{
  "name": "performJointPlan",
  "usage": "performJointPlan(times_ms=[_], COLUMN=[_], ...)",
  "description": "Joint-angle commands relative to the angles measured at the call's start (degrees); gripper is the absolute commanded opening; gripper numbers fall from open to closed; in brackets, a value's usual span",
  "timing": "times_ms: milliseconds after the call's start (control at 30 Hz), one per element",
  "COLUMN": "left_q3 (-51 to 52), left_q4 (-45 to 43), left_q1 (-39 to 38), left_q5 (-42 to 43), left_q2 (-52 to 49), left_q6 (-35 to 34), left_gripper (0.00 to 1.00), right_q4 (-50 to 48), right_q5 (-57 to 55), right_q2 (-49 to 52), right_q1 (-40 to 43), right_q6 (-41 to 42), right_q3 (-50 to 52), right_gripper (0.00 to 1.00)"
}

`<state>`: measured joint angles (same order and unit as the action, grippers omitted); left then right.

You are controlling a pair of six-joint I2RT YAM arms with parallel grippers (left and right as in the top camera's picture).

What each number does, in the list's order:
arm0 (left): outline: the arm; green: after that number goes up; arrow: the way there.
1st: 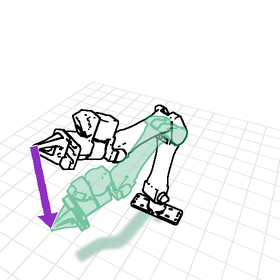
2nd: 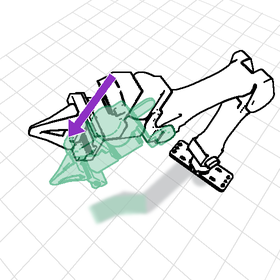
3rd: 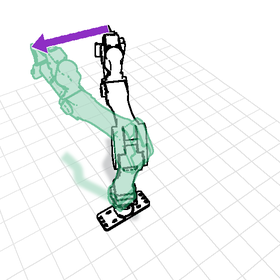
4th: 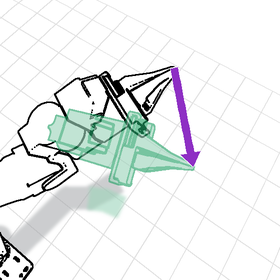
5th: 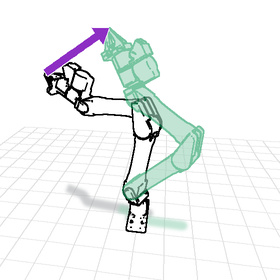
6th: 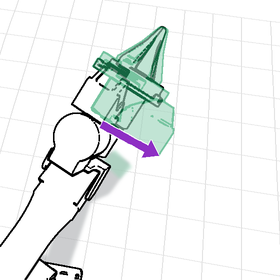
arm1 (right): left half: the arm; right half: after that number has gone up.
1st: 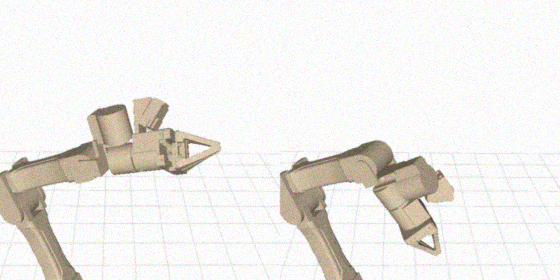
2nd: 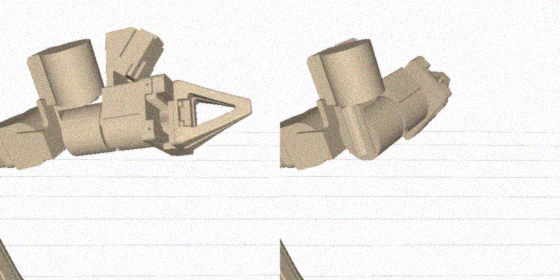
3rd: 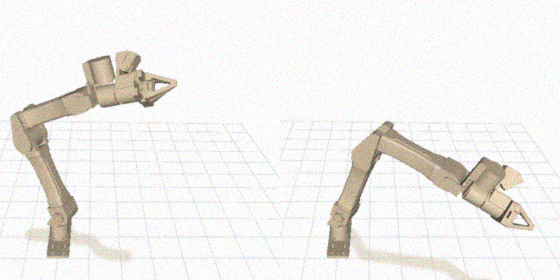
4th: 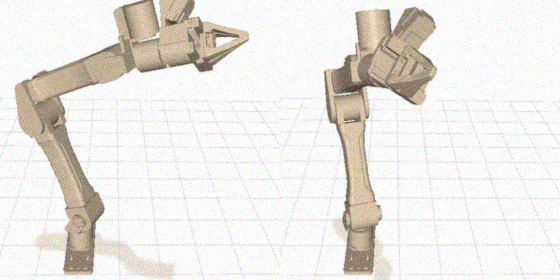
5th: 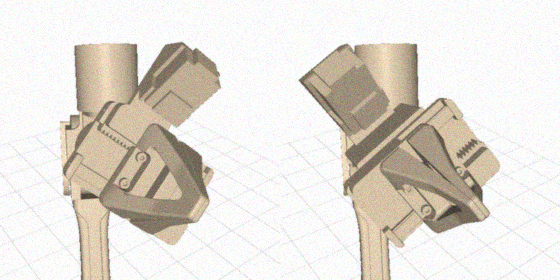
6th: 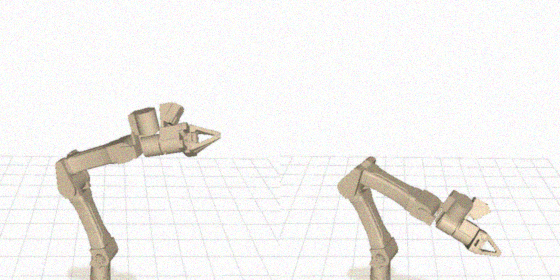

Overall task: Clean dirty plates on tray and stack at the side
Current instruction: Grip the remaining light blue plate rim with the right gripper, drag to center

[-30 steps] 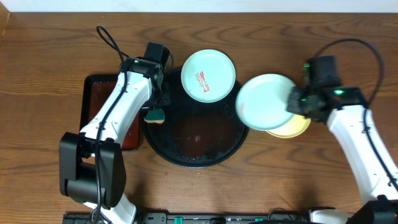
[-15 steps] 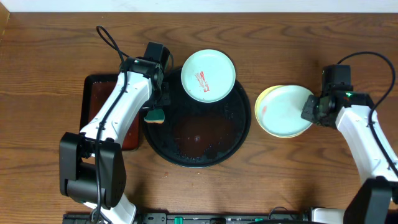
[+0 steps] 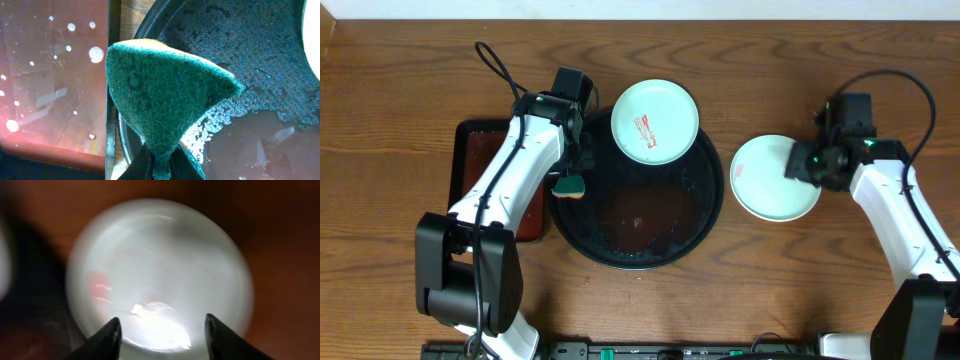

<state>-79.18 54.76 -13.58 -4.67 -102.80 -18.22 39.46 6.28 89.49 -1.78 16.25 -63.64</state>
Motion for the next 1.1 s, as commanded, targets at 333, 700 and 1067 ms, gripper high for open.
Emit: performJointPlan(times_ms=[333,700,1067], left_q3=[-1.2,-1.2,-1.2], left_q4=[-0.4,-0.4,-0.4], left_q1=[0.1,0.1,0.1], left_q5=[-0.3,-0.3,-0.3], left_q2=[-0.6,-0.6,-0.6], left_q6=[-0.6,-0.6,-0.6], left_gripper=[0.07,0.08,0.07], right_q4=[-20.9,-29.1,-30.3], right_q5=[9.6,2.5,-0.7], right_q2=[12.8,22.6,24.1], right_q1=[-14.4,-20.6,-23.8], right_q6=[13.9,17.6,17.6], right_q3=[-2.0,-2.0,-2.0], right_gripper=[0.57,0.43,0.1])
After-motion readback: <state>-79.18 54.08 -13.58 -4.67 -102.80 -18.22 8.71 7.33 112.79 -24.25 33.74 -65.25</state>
